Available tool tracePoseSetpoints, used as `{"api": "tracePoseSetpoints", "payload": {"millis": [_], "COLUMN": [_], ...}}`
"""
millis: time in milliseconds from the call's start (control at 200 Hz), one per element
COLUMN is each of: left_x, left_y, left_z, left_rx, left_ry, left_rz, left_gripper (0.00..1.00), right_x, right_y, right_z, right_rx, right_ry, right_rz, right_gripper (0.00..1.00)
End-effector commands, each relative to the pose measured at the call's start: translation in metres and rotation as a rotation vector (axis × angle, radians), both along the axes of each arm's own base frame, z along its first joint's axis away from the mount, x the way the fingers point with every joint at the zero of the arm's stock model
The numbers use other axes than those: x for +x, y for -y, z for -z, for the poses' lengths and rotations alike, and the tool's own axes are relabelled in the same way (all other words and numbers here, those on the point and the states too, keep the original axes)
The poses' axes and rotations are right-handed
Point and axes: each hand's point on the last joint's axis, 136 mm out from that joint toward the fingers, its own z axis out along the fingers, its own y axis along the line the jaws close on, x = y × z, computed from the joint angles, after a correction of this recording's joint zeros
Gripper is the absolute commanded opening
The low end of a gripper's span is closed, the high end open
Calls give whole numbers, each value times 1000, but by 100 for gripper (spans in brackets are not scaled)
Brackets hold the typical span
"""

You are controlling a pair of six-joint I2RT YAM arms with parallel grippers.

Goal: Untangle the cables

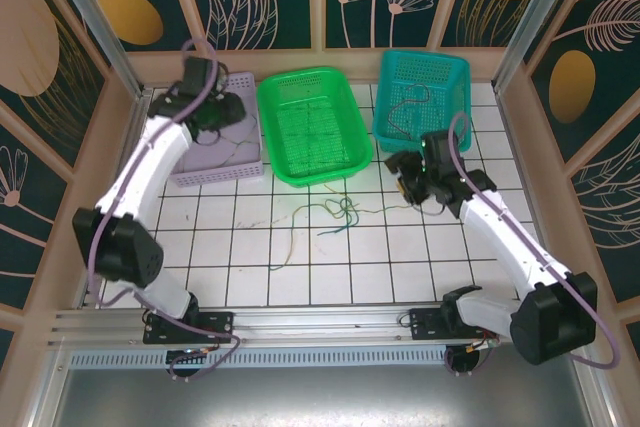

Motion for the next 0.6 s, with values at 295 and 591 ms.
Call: {"api": "tracePoseSetpoints", "payload": {"millis": [295, 591], "left_x": [-147, -197], "left_y": [158, 132], "left_z": [91, 166], "left_rx": [-207, 58], "left_ry": [-173, -350], "left_rz": [418, 489], "left_gripper": [40, 53], "right_x": [-19, 16], "right_y": [72, 75], "right_z": [96, 119], "right_rx": [-213, -246], "right_ry": [-288, -308], "right_rz": [295, 374], "right_gripper": [61, 55]}}
